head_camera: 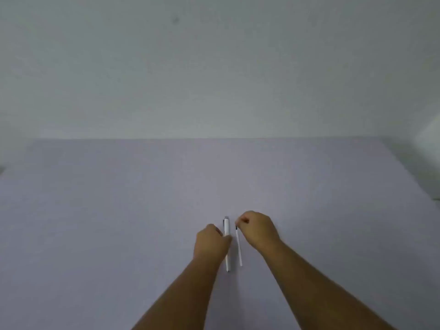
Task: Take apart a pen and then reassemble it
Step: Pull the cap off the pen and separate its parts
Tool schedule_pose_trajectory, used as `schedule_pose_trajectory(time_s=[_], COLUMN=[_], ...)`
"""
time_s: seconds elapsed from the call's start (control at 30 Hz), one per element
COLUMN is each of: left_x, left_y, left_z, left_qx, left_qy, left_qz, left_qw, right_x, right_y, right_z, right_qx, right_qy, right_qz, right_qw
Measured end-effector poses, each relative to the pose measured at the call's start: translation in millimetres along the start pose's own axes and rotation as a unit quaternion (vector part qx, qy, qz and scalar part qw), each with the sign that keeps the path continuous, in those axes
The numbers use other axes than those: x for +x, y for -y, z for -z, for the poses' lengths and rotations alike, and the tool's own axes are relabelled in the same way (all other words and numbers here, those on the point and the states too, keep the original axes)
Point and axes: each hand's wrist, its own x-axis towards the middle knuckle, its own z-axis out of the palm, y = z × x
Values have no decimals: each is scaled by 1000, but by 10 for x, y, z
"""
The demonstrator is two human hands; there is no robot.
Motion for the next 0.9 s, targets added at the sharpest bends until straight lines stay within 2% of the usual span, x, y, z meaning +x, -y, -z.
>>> schedule_pose_trajectory(time_s=[0.13, 0.33, 0.47, 0.6, 0.77, 0.9], left_x=[122, 180, 101, 12, -43, -48], left_y=[72, 59, 74, 60, -56, -147], left_z=[-103, -84, -60, -20, -5, 61], left_qx=[31, 2, -43, -69, -108, -126], left_qy=[34, 28, 0, -12, 47, 148], left_qz=[10, -17, -46, -50, -29, 5], left_qw=[999, 999, 998, 996, 993, 981], right_x=[89, 179, 230, 252, 210, 297], right_y=[5, 27, 78, 105, 40, -14], right_z=[-118, -202, -163, -61, 48, 155], right_qx=[-53, -69, -7, 132, 213, 286], right_qy=[-13, -4, 10, 34, 42, -28], right_qz=[-28, -47, -57, -61, -81, -142], right_qw=[998, 997, 998, 989, 973, 947])
